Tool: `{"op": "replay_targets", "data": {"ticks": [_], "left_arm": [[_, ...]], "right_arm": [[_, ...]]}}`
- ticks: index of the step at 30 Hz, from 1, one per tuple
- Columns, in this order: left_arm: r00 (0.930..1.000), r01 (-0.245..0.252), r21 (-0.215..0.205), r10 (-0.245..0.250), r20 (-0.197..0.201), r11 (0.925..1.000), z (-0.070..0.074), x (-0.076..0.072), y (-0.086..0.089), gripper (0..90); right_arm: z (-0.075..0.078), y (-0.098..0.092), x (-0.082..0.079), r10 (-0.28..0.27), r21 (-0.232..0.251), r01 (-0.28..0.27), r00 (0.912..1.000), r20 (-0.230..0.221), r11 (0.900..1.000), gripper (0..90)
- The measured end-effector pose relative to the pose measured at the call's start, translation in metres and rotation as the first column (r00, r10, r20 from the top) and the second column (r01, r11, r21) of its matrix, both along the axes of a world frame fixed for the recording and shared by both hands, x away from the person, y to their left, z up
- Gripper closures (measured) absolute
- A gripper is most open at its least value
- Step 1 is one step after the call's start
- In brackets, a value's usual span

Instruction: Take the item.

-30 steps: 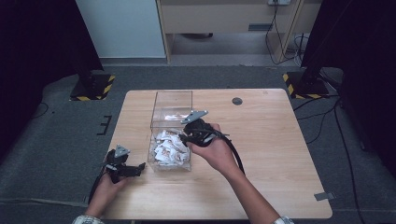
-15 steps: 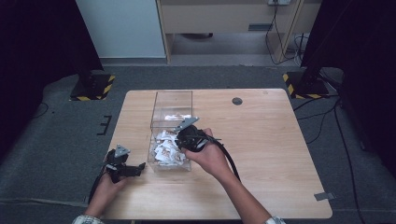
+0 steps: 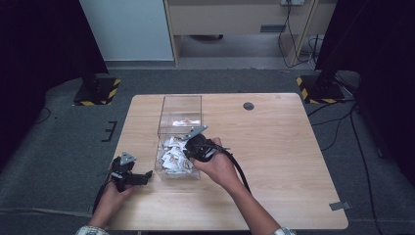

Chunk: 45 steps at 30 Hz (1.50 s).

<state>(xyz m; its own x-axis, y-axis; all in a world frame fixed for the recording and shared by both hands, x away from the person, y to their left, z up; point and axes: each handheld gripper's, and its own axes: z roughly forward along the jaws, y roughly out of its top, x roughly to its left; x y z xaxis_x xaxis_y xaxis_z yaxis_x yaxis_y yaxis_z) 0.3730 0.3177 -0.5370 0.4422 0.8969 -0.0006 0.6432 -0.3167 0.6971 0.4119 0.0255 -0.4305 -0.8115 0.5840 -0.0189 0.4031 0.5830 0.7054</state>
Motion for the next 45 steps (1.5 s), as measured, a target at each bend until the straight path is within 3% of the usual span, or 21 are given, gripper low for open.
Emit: {"op": "replay_targets", "data": {"ticks": [10, 31, 37, 45], "left_arm": [[1.0000, 0.000, 0.000, 0.000, 0.000, 1.0000, 0.000, 0.000, 0.000, 0.0], [1.0000, 0.000, 0.000, 0.000, 0.000, 1.0000, 0.000, 0.000, 0.000, 0.0], [1.0000, 0.000, 0.000, 0.000, 0.000, 1.0000, 0.000, 0.000, 0.000, 0.0], [1.0000, 0.000, 0.000, 0.000, 0.000, 1.0000, 0.000, 0.000, 0.000, 0.0]], "right_arm": [[-0.008, 0.006, 0.001, 0.008, -0.014, -0.009, 0.9996, -0.026, 1.000, 73.9], [-0.016, 0.013, 0.003, -0.002, -0.081, -0.001, 0.9994, -0.034, 0.997, 87.9], [-0.016, 0.013, 0.003, 0.005, -0.070, -0.008, 0.9992, -0.039, 0.998, 89.9], [-0.001, -0.002, -0.003, -0.002, 0.016, 0.002, 0.9998, -0.019, 1.000, 90.0]]}}
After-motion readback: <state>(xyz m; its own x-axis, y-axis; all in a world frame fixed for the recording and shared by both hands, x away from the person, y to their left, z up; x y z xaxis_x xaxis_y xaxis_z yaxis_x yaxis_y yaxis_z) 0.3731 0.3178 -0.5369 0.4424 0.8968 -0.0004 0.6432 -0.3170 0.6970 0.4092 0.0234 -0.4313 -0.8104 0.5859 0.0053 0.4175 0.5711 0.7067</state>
